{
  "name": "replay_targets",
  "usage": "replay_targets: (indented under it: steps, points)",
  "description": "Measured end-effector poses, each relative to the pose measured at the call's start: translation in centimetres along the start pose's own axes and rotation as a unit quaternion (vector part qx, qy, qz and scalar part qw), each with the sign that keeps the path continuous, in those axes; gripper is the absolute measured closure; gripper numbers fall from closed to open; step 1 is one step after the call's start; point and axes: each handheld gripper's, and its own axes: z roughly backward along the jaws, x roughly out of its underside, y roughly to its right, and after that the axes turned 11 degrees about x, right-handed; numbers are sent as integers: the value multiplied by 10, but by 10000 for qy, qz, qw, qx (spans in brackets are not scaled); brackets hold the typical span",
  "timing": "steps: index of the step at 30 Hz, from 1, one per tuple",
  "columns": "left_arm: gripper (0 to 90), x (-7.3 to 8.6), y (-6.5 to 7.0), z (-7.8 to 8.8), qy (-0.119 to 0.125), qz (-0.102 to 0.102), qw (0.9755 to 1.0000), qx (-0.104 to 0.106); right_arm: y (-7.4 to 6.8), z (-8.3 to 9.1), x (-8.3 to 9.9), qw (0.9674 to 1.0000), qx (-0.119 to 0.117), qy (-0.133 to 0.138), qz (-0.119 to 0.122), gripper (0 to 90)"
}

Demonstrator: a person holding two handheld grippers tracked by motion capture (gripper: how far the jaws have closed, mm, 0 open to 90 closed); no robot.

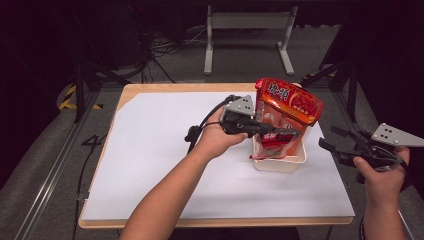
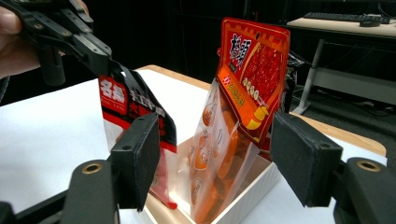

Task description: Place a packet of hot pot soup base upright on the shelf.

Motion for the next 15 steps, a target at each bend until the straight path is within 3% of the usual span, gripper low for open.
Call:
replay_targets:
  steps: [15]
  points:
    - [900,3,-4,-19,177,-8,9998,58,1,1,0,10000,-25,29,-39,343]
